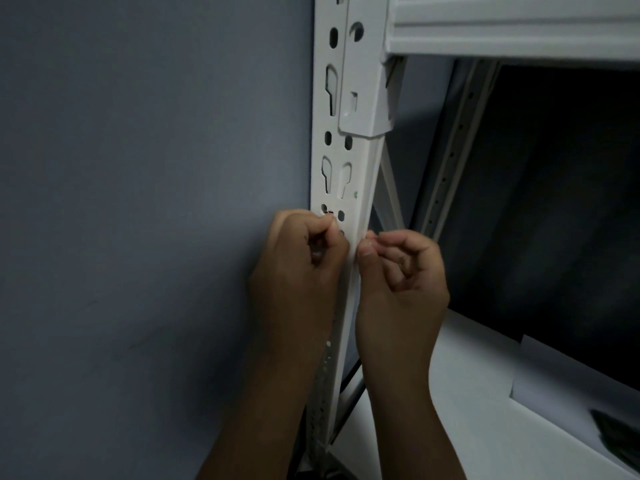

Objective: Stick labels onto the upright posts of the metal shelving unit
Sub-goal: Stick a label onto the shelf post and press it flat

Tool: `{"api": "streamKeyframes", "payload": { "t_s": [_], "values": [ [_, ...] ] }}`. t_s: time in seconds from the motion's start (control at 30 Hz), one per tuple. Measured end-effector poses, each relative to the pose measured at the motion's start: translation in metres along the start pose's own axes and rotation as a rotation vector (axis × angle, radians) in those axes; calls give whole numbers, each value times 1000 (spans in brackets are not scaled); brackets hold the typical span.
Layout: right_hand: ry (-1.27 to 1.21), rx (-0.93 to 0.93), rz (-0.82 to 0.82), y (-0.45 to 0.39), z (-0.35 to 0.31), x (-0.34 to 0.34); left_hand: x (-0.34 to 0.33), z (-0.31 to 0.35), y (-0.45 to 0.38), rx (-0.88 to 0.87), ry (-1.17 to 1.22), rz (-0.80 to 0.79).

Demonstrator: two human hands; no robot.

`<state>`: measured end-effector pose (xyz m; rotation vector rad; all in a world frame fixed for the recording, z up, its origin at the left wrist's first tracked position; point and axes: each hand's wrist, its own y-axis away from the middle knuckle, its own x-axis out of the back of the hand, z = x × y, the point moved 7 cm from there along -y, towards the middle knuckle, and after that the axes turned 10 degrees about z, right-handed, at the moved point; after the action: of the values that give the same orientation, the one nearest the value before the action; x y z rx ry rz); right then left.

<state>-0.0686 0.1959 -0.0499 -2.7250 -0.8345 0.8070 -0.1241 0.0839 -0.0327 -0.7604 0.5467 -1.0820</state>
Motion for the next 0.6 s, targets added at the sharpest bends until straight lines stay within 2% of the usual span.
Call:
{"api": "streamKeyframes", "payload": {
  "t_s": [0.17,0.4,0.6],
  "values": [
    [14,10,-20,0,0,1,-2,1,-5,30,-79,-63],
    [0,-10,-25,0,-1,3,-1,-1,-4,169,43,-36],
    [-15,-33,-29,1,0,3,1,-1,-1,164,38,12]
  ]
}}
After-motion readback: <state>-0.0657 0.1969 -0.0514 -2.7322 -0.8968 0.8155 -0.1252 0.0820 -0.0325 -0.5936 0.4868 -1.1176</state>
